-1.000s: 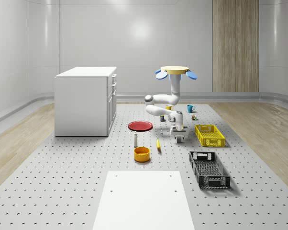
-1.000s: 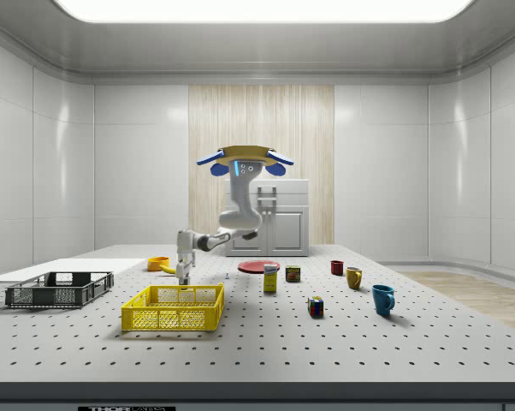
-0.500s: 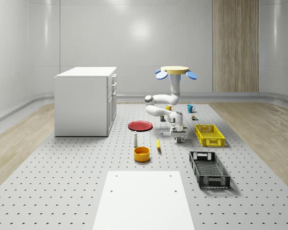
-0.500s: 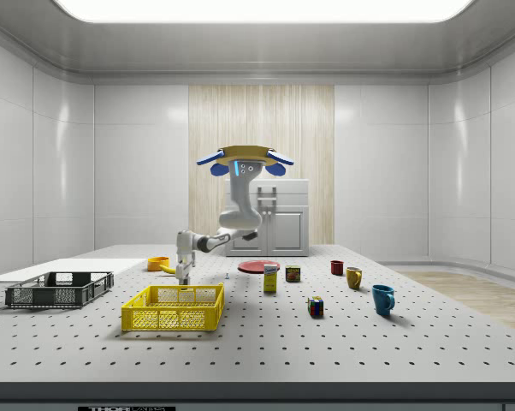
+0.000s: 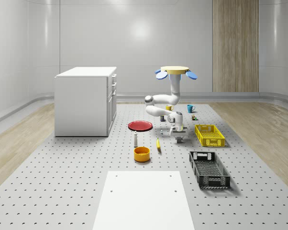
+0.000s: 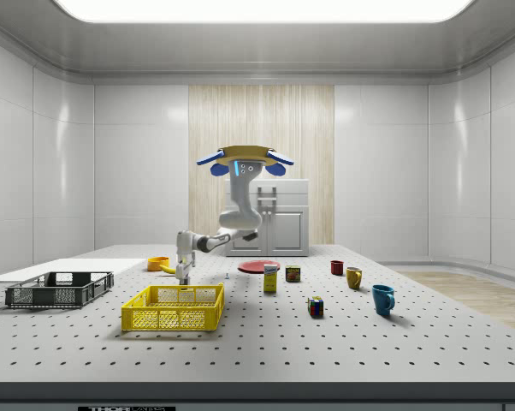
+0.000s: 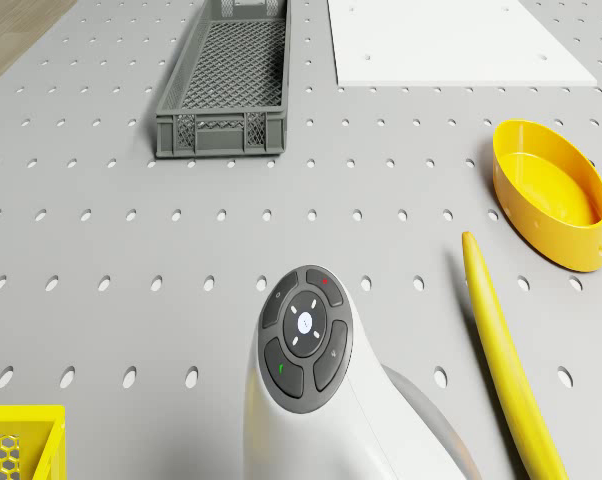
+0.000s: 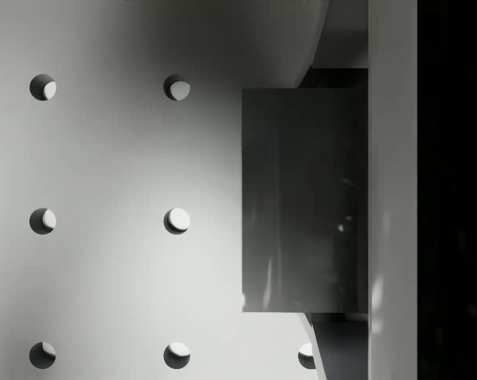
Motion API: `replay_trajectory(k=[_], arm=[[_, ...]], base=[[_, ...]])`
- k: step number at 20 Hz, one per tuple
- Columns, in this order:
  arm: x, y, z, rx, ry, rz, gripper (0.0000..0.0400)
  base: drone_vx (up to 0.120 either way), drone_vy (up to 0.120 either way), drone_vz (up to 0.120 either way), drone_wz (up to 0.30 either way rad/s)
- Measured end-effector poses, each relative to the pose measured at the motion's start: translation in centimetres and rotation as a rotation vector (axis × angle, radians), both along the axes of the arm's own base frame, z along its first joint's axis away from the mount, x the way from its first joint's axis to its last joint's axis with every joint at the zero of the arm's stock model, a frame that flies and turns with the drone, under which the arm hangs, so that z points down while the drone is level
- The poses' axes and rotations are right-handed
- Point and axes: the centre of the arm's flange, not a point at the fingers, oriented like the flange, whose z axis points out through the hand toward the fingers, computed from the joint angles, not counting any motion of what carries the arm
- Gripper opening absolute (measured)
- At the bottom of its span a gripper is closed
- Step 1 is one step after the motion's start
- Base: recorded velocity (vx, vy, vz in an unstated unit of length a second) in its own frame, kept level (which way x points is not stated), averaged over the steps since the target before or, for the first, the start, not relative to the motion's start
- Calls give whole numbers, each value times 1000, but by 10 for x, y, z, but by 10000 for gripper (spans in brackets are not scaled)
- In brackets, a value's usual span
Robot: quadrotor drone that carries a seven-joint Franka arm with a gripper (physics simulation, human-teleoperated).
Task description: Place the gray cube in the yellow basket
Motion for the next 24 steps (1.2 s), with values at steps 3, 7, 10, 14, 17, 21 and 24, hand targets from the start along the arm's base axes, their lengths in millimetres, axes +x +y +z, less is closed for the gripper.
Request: replay_trajectory(k=[3,7,10,14,17,21,24], arm=[[0,0,-9,0,0,0,253],[0,0,-21,0,0,0,251],[0,0,-26,0,0,0,251],[0,0,-29,0,0,0,250],[0,0,-30,0,0,0,250],[0,0,-30,0,0,0,250],[0,0,-31,0,0,0,250]], base=[[0,0,40,0],[0,0,120,0],[-67,67,120,0],[-120,120,120,0],[-120,120,120,0],[-50,120,120,0],[0,120,120,0]])
